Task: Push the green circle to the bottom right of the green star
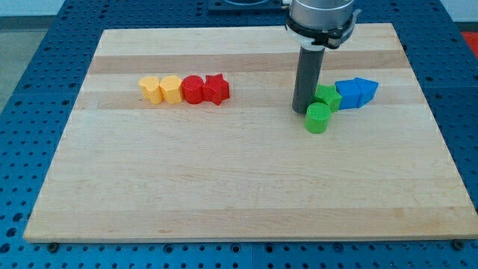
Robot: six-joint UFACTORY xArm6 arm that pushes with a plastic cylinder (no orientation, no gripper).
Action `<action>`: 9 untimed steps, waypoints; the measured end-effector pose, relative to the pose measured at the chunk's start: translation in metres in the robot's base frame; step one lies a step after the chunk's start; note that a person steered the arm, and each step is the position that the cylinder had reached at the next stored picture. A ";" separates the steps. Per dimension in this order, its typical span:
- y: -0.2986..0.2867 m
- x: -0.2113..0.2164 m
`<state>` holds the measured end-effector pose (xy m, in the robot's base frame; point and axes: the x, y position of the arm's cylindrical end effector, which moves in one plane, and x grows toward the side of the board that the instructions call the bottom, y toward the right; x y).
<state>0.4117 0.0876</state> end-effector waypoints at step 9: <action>0.006 0.061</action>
<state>0.4731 0.0940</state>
